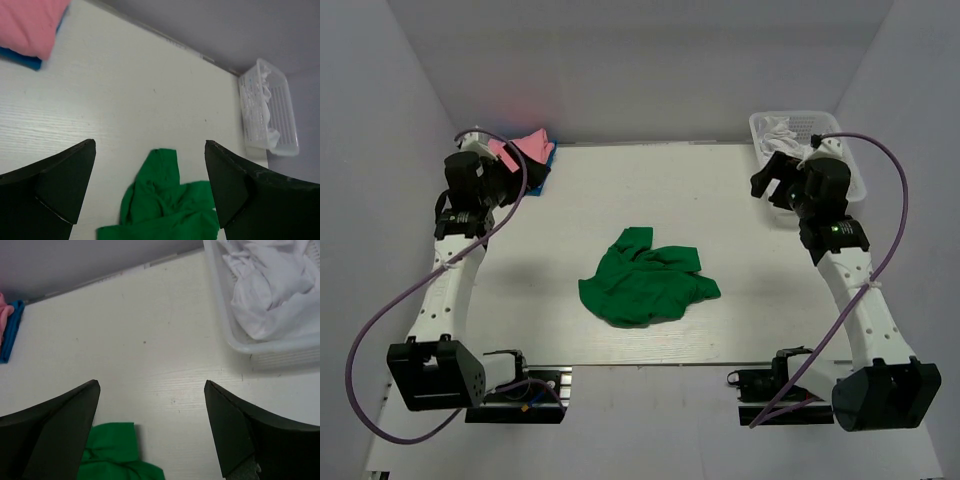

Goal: Fold and stack the t-shirts
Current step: Flatten out the tshirt

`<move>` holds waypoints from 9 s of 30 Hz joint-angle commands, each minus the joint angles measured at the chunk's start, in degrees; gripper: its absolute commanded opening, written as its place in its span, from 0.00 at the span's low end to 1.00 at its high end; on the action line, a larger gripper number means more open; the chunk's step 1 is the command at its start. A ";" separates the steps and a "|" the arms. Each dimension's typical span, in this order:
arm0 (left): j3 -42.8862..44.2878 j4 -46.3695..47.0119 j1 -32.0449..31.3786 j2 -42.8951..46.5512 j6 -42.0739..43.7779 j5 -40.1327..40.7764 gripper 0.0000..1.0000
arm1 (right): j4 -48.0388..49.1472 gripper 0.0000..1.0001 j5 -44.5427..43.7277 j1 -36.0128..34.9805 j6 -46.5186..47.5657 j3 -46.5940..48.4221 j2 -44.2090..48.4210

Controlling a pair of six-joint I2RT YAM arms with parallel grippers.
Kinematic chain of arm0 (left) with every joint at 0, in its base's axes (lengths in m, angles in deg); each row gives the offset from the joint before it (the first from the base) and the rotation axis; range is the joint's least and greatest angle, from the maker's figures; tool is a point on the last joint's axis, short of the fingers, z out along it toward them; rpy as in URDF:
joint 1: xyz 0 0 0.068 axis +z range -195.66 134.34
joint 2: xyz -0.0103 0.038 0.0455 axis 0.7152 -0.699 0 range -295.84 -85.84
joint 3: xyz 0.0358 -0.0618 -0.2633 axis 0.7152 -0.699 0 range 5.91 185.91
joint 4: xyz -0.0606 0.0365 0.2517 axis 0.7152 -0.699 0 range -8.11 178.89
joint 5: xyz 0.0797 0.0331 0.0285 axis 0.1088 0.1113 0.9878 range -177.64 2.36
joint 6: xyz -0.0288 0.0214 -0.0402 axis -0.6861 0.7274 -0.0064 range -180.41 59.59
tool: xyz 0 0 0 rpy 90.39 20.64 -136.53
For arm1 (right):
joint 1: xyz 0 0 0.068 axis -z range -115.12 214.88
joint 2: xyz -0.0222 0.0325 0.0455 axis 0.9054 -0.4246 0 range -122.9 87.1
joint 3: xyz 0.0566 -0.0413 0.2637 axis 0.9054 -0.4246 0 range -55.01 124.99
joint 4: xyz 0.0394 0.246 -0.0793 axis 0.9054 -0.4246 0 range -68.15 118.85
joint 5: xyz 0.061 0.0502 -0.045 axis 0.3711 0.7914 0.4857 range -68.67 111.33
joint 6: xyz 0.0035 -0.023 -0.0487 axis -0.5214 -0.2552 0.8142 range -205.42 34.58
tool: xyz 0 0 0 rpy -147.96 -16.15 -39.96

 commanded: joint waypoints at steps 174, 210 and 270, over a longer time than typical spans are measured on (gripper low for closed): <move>22.59 -13.79 -32.19 -30.70 5.73 8.77 1.00 | -1.88 0.22 -7.17 -23.22 6.37 -5.90 2.93; -16.20 -8.33 -32.80 -15.41 -4.29 5.62 0.00 | -7.86 0.00 -8.62 -31.75 -4.44 -11.36 -12.30; 19.06 -10.17 -31.58 3.03 0.89 35.07 0.00 | 19.38 0.00 -24.64 -24.01 20.52 10.37 6.02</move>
